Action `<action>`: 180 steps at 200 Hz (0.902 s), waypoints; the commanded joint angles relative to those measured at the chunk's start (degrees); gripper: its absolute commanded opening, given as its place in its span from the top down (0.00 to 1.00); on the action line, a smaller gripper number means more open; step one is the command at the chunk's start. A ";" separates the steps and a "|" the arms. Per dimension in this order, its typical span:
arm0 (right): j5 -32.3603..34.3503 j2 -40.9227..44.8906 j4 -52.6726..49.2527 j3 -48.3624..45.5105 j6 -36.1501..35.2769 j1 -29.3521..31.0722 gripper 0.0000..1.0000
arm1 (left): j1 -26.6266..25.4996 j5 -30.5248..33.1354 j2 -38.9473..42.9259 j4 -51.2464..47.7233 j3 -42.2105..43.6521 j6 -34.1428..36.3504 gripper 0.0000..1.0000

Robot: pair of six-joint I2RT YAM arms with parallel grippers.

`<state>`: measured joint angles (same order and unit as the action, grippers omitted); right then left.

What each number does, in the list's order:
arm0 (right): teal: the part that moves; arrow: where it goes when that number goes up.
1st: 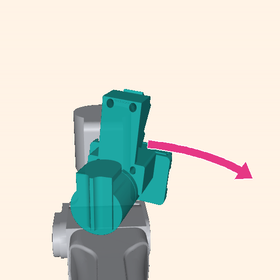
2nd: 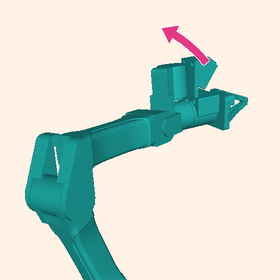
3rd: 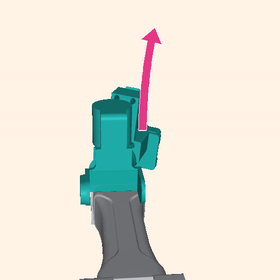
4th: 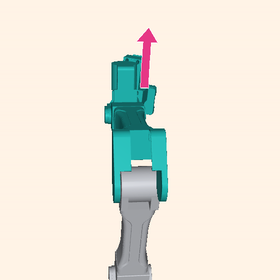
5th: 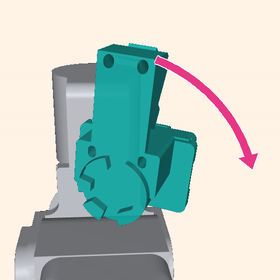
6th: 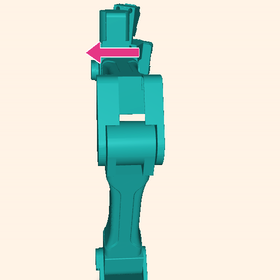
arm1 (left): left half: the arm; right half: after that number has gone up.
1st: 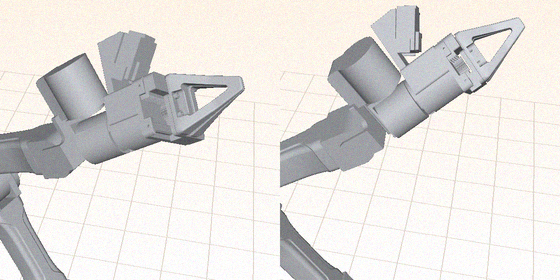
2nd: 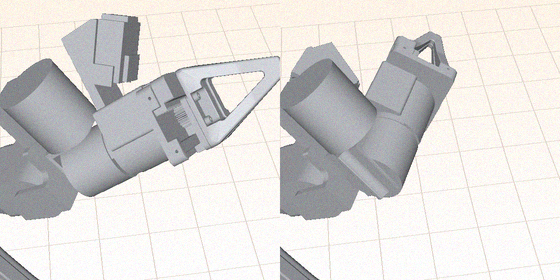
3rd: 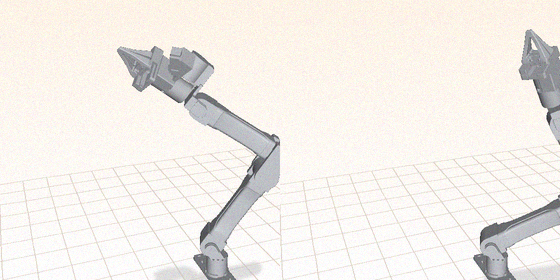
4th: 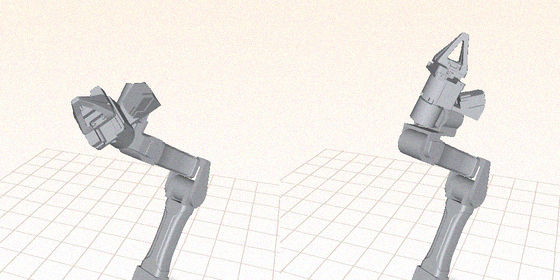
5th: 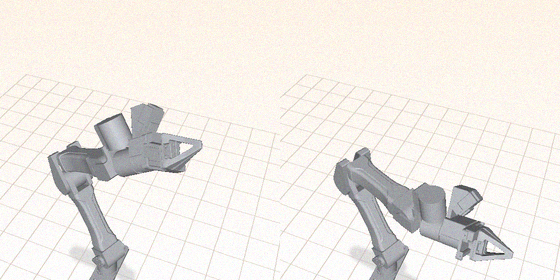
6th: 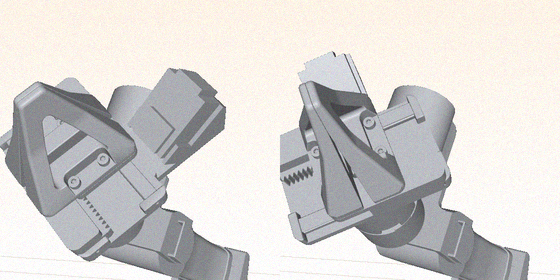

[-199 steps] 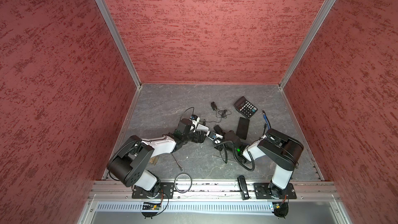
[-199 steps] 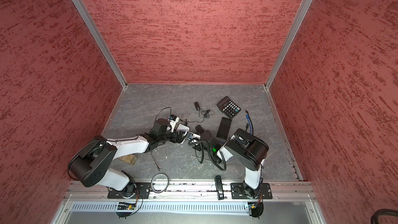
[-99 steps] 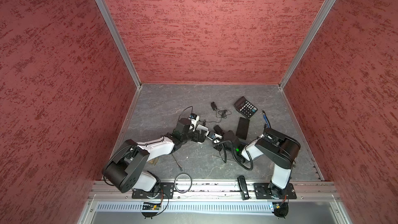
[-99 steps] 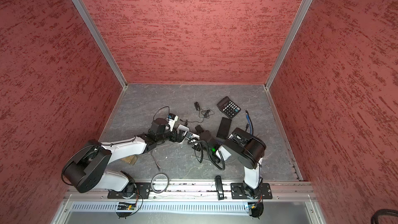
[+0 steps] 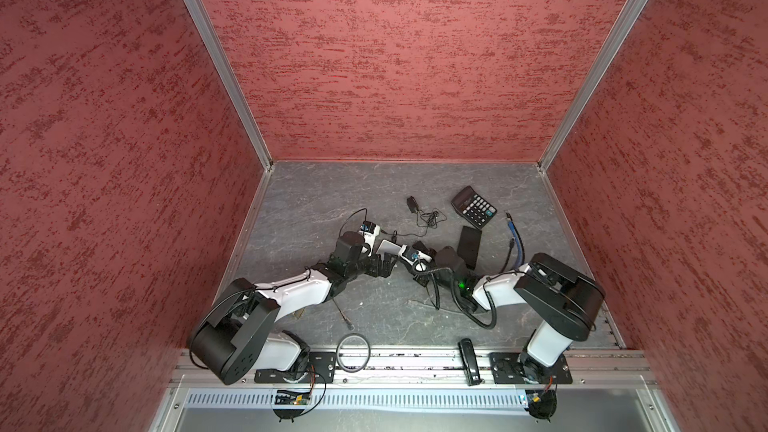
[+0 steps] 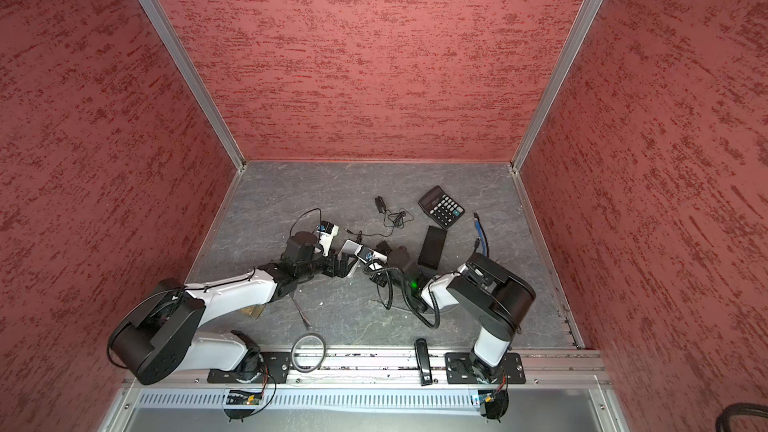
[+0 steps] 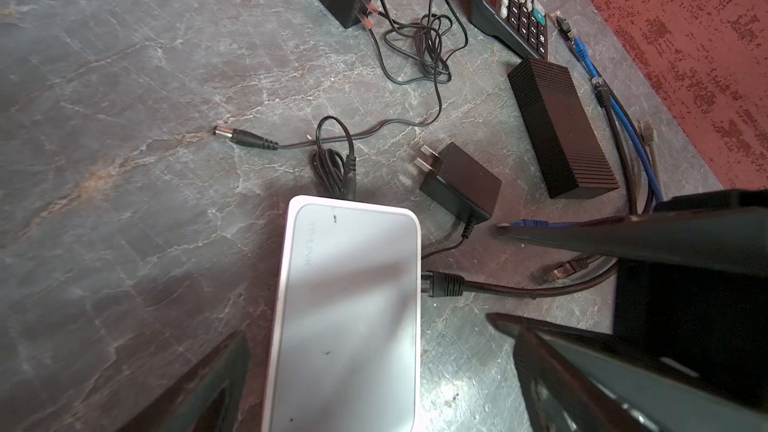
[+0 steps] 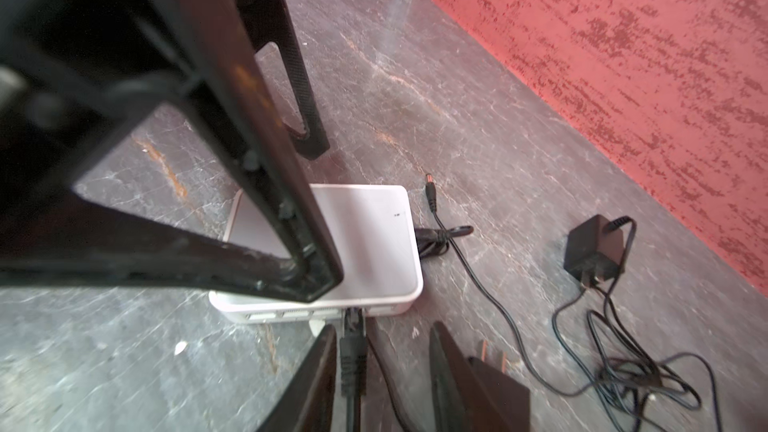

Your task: Insert the plug into the switch port

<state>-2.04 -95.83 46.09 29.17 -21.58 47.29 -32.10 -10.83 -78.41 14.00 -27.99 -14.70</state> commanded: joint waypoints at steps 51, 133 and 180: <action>-4.87 17.43 -31.50 2.72 3.48 -0.18 0.64 | -0.67 -0.39 3.52 2.35 2.66 2.09 0.00; -8.45 25.30 -48.84 4.00 7.86 0.00 0.64 | -2.44 3.53 7.32 1.57 3.55 2.64 0.00; -7.39 22.91 -59.66 7.54 4.84 1.05 0.65 | -2.40 4.60 9.35 0.37 4.84 3.10 0.00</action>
<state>-9.32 -71.94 -5.72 33.91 -15.38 47.64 -34.33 -7.53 -70.43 14.83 -24.88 -12.84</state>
